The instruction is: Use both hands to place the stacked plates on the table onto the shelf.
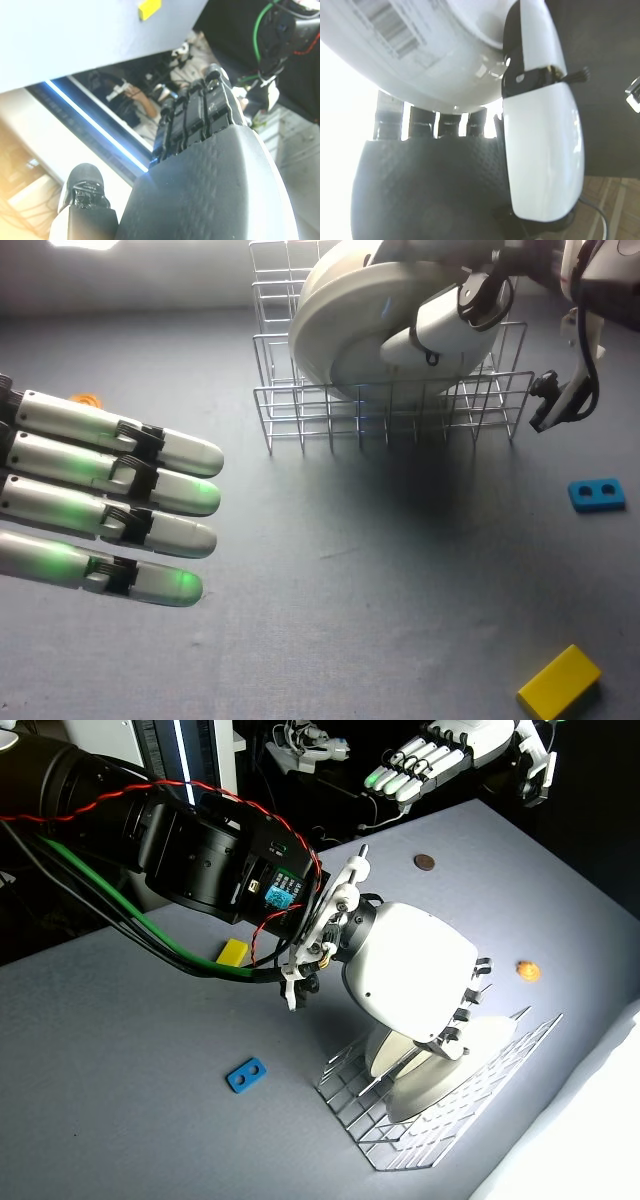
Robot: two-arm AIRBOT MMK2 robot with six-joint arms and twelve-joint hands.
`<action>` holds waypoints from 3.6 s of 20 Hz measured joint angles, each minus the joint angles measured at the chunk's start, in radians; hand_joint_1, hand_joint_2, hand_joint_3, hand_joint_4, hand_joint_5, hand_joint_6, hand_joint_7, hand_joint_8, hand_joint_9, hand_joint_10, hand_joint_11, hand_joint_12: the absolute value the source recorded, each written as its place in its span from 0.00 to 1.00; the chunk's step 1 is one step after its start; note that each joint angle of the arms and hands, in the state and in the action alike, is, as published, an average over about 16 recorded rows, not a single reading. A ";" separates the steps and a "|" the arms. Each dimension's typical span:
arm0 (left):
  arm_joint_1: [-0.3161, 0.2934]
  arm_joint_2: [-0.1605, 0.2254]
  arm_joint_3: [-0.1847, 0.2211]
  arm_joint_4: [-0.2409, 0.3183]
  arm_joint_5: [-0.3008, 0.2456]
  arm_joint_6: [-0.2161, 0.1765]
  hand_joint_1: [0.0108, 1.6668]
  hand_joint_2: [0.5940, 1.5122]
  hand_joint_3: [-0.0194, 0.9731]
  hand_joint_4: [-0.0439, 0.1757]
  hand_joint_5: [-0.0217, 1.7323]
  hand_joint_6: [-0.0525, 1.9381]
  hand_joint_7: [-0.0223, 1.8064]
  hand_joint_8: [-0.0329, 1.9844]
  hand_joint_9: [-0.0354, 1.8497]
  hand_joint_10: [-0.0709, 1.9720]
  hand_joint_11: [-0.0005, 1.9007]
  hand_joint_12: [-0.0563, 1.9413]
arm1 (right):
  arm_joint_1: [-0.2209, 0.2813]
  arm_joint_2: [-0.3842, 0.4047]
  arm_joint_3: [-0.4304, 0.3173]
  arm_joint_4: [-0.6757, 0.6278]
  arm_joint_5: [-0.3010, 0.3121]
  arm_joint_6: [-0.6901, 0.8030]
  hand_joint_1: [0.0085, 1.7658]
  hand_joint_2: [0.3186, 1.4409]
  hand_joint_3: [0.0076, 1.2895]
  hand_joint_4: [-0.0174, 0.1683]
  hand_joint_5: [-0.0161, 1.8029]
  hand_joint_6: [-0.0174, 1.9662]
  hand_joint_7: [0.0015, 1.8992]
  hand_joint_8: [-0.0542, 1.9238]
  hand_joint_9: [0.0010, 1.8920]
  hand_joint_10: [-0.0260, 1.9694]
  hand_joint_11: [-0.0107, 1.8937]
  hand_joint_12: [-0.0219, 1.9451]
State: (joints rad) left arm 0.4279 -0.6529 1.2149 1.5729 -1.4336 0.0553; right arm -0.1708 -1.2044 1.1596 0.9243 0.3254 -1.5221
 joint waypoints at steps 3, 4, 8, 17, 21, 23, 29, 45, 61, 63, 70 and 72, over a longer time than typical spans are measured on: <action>0.000 0.000 0.002 -0.004 -0.004 0.000 0.01 0.59 0.04 0.22 0.04 0.03 0.02 0.01 0.03 0.01 0.01 0.03 | -0.007 -0.001 0.002 0.000 0.002 0.000 0.69 0.59 0.00 0.19 0.55 0.49 0.58 0.43 0.66 0.02 0.38 0.61; 0.000 0.000 0.003 -0.005 -0.005 0.001 0.01 0.59 0.04 0.22 0.04 0.03 0.02 0.01 0.03 0.01 0.01 0.03 | -0.009 -0.001 0.002 0.000 0.004 0.000 0.69 0.59 0.00 0.19 0.55 0.49 0.58 0.43 0.66 0.02 0.38 0.61; 0.000 0.000 0.005 -0.009 -0.007 0.003 0.01 0.59 0.04 0.22 0.04 0.03 0.02 0.01 0.03 0.01 0.01 0.03 | -0.020 -0.002 0.003 -0.001 0.009 0.000 0.69 0.59 0.00 0.19 0.55 0.48 0.58 0.42 0.66 0.02 0.38 0.61; 0.001 0.000 0.010 -0.006 0.001 0.014 0.00 0.59 0.04 0.22 0.03 0.03 0.02 0.01 0.03 0.01 0.01 0.03 | -0.037 -0.005 0.007 -0.001 0.017 0.001 0.69 0.59 0.00 0.18 0.55 0.47 0.58 0.42 0.66 0.02 0.39 0.60; 0.001 0.000 0.010 -0.004 0.007 0.019 0.00 0.59 0.04 0.22 0.03 0.03 0.02 0.01 0.03 0.01 0.01 0.03 | -0.040 -0.006 0.009 -0.001 0.018 0.001 0.69 0.59 0.00 0.18 0.55 0.47 0.58 0.42 0.66 0.02 0.39 0.60; 0.001 0.000 0.010 -0.002 0.009 0.022 0.00 0.59 0.04 0.22 0.03 0.03 0.02 0.01 0.03 0.01 0.01 0.03 | -0.041 -0.006 0.009 -0.001 0.017 0.001 0.69 0.59 0.00 0.17 0.54 0.48 0.58 0.43 0.65 0.02 0.39 0.60; 0.001 0.000 0.010 0.004 0.011 0.026 0.00 0.59 0.04 0.22 0.03 0.03 0.02 0.01 0.03 0.01 0.01 0.03 | -0.041 -0.004 0.006 0.000 0.012 0.001 0.69 0.60 0.00 0.13 0.53 0.50 0.57 0.34 0.63 0.02 0.39 0.60; 0.001 0.000 0.011 0.011 0.018 0.037 0.00 0.59 0.04 0.22 0.03 0.03 0.02 0.01 0.03 0.01 0.01 0.03 | -0.037 0.007 -0.016 0.004 0.000 0.000 0.61 0.62 0.00 0.04 0.48 0.28 0.50 0.17 0.51 0.19 0.29 0.67; 0.001 0.000 0.010 0.017 0.024 0.047 0.01 0.59 0.04 0.22 0.03 0.03 0.02 0.01 0.03 0.01 0.01 0.03 | 0.024 0.044 -0.064 -0.026 -0.014 -0.006 0.52 0.60 0.00 0.06 0.32 0.54 0.29 0.66 0.25 0.69 0.15 0.89; 0.001 0.000 0.010 0.017 0.025 0.048 0.01 0.59 0.04 0.22 0.03 0.03 0.02 0.01 0.03 0.01 0.01 0.03 | 0.037 0.055 -0.079 -0.055 -0.012 -0.006 0.51 0.60 0.00 0.06 0.32 0.52 0.29 0.64 0.25 0.68 0.15 0.88; 0.001 -0.002 0.011 0.018 0.028 0.052 0.01 0.59 0.04 0.22 0.03 0.03 0.02 0.01 0.03 0.01 0.01 0.03 | 0.065 0.104 -0.159 -0.295 0.007 0.037 0.51 0.61 0.00 0.07 0.31 0.50 0.29 0.61 0.25 0.65 0.15 0.85; 0.001 -0.002 0.011 0.018 0.031 0.054 0.01 0.59 0.04 0.22 0.03 0.03 0.02 0.01 0.03 0.01 0.01 0.03 | 0.059 0.120 -0.191 -0.417 0.022 0.072 0.51 0.61 0.00 0.08 0.31 0.50 0.29 0.61 0.25 0.65 0.15 0.84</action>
State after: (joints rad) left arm 0.4290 -0.6552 1.2255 1.5907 -1.4027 0.1088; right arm -0.1120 -1.0842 0.9690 0.5074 0.3478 -1.4503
